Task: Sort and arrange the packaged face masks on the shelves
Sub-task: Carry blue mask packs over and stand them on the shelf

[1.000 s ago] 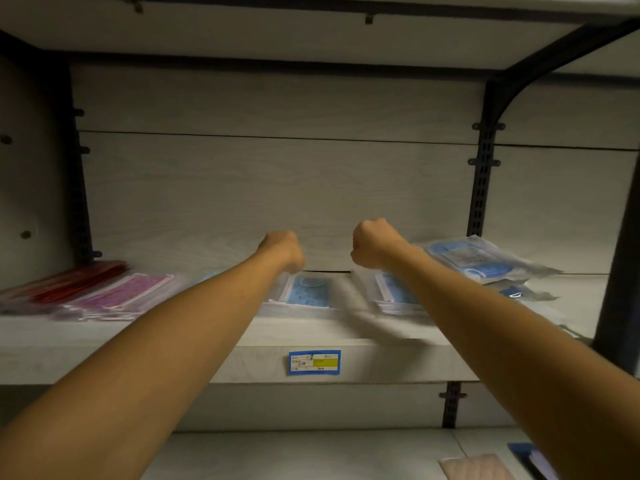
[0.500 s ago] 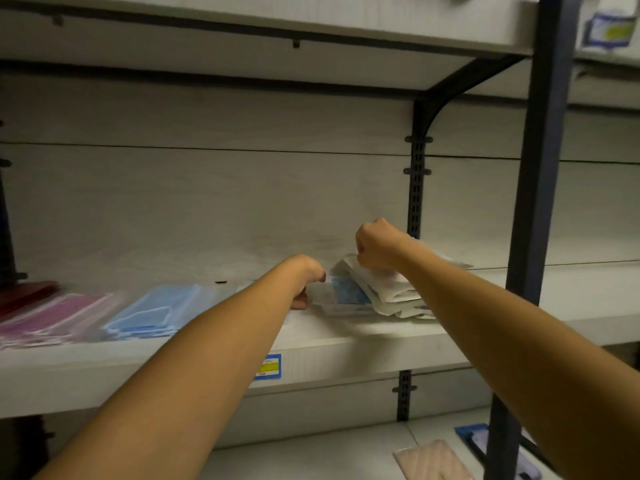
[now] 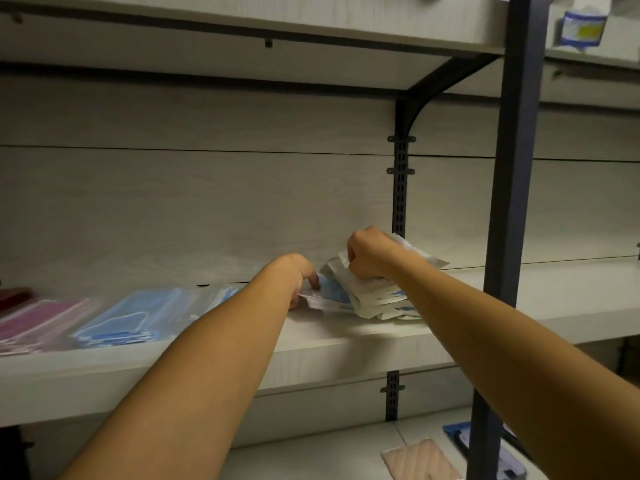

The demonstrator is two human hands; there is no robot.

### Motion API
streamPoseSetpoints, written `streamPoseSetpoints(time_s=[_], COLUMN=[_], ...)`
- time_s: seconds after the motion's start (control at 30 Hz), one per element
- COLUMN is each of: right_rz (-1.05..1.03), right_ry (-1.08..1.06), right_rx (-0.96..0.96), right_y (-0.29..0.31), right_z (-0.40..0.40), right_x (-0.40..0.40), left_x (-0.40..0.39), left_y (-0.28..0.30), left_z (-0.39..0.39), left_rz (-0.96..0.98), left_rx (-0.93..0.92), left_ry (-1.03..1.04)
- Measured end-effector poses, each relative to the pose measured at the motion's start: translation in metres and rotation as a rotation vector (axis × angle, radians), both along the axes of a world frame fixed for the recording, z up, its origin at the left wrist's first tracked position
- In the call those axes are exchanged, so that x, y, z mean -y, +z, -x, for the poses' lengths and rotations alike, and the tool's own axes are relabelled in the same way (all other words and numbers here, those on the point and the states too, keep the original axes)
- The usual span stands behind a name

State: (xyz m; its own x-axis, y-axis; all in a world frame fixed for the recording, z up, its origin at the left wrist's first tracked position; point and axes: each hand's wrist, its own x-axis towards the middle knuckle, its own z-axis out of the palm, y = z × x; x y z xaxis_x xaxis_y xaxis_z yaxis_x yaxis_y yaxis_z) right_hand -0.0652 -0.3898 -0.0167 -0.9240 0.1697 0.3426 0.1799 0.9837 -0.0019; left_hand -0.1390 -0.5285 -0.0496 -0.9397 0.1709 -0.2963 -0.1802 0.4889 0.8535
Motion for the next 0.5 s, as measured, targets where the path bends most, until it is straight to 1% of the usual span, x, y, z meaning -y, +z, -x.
streamPoseSetpoints(time_s=[0.13, 0.2, 0.43, 0.5], right_rz=[0.013, 0.019, -0.021, -0.01], right_ry=[0.0, -0.004, -0.031, -0.013], right_rx=[-0.004, 0.004, 0.041, 0.044], right_y=[0.002, 0.004, 0.011, 0.013], right_z=[0.002, 0.001, 0.002, 0.006], right_x=[0.002, 0.004, 0.02, 0.025], left_x=[0.005, 0.012, 0.046, 0.056], left_y=[-0.001, 0.001, 0.011, 0.013], left_z=[0.002, 0.001, 0.015, 0.015], left_rz=[-0.121, -0.13, -0.071, -0.1], left_rx=[-0.037, -0.069, -0.137, -0.136], left_ry=[0.009, 0.018, 0.018, 0.013])
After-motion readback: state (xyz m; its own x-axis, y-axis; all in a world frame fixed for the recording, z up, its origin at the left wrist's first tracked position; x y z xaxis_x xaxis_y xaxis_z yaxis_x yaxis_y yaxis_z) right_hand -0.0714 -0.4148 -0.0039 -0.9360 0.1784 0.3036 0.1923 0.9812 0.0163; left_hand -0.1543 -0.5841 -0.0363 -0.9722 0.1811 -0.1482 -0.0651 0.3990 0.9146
